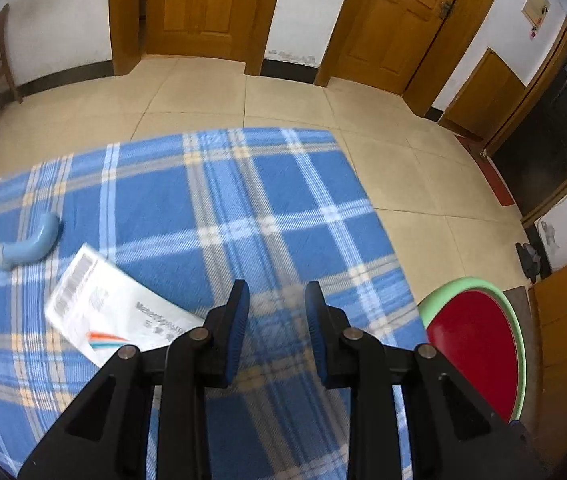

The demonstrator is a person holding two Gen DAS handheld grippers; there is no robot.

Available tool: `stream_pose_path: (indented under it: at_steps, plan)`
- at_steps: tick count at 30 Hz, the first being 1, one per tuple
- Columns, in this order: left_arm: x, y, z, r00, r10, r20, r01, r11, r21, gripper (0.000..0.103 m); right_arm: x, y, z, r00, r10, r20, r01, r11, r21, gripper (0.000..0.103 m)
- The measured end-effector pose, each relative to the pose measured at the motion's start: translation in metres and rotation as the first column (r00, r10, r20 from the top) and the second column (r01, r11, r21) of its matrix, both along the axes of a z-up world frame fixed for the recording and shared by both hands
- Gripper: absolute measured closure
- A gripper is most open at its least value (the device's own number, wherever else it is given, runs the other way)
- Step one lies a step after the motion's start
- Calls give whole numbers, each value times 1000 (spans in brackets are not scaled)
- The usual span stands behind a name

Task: Collect trash
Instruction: 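Move both open tools back over the table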

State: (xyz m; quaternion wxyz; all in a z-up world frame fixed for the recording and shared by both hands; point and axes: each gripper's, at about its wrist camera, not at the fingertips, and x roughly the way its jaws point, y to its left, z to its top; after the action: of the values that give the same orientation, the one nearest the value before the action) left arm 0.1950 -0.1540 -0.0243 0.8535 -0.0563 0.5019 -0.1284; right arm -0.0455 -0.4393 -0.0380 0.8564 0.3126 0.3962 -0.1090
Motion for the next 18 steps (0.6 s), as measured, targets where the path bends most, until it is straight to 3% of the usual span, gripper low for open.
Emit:
stream_pose_path:
  at_steps: [10, 16, 18]
  plan:
    - [-38, 31, -2, 1000, 16, 3, -16, 1000, -6, 75, 1, 7, 3, 1000, 15, 7, -15, 1000, -3, 52]
    - [-55, 54, 10, 998, 24, 50, -25, 999, 28, 75, 4, 12, 3, 1000, 25, 0, -25, 1000, -6, 49]
    - [-58, 61, 15, 997, 28, 67, -30, 999, 41, 69, 4, 14, 3, 1000, 27, -3, -27, 1000, -7, 48]
